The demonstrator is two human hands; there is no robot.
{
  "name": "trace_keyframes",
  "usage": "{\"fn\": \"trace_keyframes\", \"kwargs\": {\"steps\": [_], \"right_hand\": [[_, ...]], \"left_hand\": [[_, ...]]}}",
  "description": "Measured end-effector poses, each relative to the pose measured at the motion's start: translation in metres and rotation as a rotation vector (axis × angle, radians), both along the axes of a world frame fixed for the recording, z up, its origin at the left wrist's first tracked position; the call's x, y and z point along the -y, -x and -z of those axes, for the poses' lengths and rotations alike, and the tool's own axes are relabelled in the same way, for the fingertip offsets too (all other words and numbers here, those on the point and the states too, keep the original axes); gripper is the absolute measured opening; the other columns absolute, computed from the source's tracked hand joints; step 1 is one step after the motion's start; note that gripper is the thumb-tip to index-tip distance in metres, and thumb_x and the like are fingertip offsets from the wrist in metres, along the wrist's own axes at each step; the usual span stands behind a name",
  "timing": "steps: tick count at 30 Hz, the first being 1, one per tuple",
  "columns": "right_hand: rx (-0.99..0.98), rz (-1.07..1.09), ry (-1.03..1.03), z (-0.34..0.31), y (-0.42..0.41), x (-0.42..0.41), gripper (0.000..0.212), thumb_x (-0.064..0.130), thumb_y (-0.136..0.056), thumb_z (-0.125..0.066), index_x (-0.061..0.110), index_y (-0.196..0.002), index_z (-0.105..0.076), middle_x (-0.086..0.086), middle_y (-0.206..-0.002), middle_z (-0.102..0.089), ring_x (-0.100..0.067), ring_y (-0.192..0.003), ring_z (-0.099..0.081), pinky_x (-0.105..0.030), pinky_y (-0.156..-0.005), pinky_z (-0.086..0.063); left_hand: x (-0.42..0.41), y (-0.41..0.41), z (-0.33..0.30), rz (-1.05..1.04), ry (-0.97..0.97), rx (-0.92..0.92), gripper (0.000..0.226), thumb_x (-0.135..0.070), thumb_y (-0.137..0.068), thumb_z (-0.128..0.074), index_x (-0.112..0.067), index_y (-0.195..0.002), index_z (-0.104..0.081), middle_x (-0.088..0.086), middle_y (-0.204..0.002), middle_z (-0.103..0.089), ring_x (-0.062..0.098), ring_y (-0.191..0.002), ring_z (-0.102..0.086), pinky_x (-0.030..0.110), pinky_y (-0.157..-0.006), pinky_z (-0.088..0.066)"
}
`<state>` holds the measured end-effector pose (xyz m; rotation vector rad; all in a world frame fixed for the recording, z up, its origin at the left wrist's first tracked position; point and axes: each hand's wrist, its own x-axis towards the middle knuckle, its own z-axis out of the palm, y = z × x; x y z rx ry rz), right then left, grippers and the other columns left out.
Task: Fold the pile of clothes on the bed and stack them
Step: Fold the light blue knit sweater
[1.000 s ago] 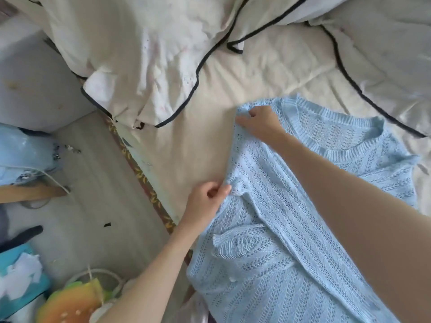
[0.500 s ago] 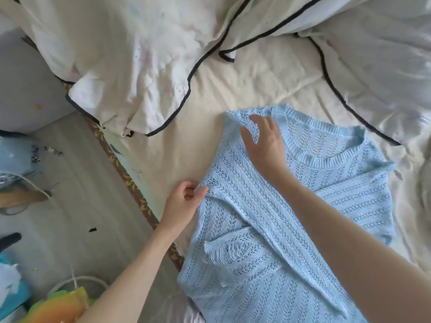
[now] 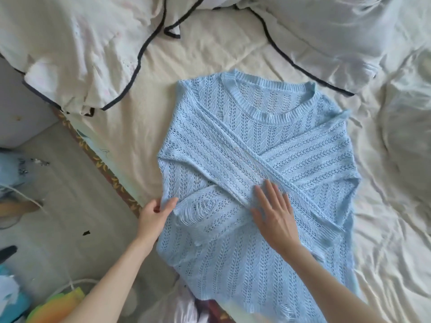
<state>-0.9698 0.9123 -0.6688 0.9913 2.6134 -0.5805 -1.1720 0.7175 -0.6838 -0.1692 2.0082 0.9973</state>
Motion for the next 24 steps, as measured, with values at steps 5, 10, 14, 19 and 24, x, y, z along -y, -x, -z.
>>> {"fn": "trace_keyframes", "kwargs": {"steps": [5,10,14,19,24], "right_hand": [[0.103,0.053,-0.05,0.011,-0.065,-0.023,0.059,0.055,-0.093,-0.013,0.035,-0.145,0.007,0.004,-0.155,0.014,-0.017,-0.144,0.015,-0.041,-0.117,0.01],[0.131,0.085,-0.079,0.017,-0.123,-0.022,0.061,0.053,-0.092,-0.01,0.032,-0.148,0.001,0.004,-0.154,0.013,-0.015,-0.144,0.014,-0.034,-0.118,0.01],[0.07,0.181,-0.063,0.016,-0.164,0.002,0.057,0.044,-0.096,-0.025,0.027,-0.149,-0.014,-0.003,-0.158,-0.006,-0.02,-0.147,-0.002,-0.036,-0.119,0.002],[0.035,0.325,-0.043,0.014,-0.206,0.031,0.052,0.025,-0.098,-0.046,0.016,-0.147,-0.031,-0.009,-0.156,-0.019,-0.026,-0.146,-0.014,-0.04,-0.118,-0.009],[-0.095,0.438,-0.096,-0.002,-0.232,0.044,0.036,0.002,-0.087,-0.063,-0.003,-0.122,-0.06,-0.028,-0.134,-0.05,-0.046,-0.122,-0.048,-0.053,-0.099,-0.04]], "left_hand": [[0.024,-0.027,0.006,-0.037,0.044,-0.067,0.035,-0.035,-0.09,-0.059,-0.011,-0.068,-0.047,-0.003,-0.062,-0.053,0.01,-0.058,-0.048,0.021,-0.054,-0.034],[0.045,-0.043,0.005,0.042,0.071,-0.054,0.019,-0.025,-0.092,-0.06,-0.014,-0.076,-0.057,-0.004,-0.072,-0.055,0.008,-0.065,-0.049,0.02,-0.059,-0.038],[0.068,-0.068,0.006,0.179,0.103,0.044,0.016,-0.022,-0.089,-0.064,-0.013,-0.103,-0.062,0.0,-0.093,-0.064,0.016,-0.085,-0.059,0.026,-0.074,-0.044],[0.087,-0.099,0.006,0.121,0.113,0.061,0.018,-0.013,-0.087,-0.066,-0.004,-0.103,-0.063,0.011,-0.099,-0.065,0.023,-0.087,-0.059,0.03,-0.076,-0.044],[0.11,-0.114,-0.01,-0.213,-0.01,0.132,0.02,-0.017,-0.091,-0.062,-0.003,-0.105,-0.061,0.008,-0.099,-0.065,0.019,-0.09,-0.059,0.035,-0.087,-0.042]]}}
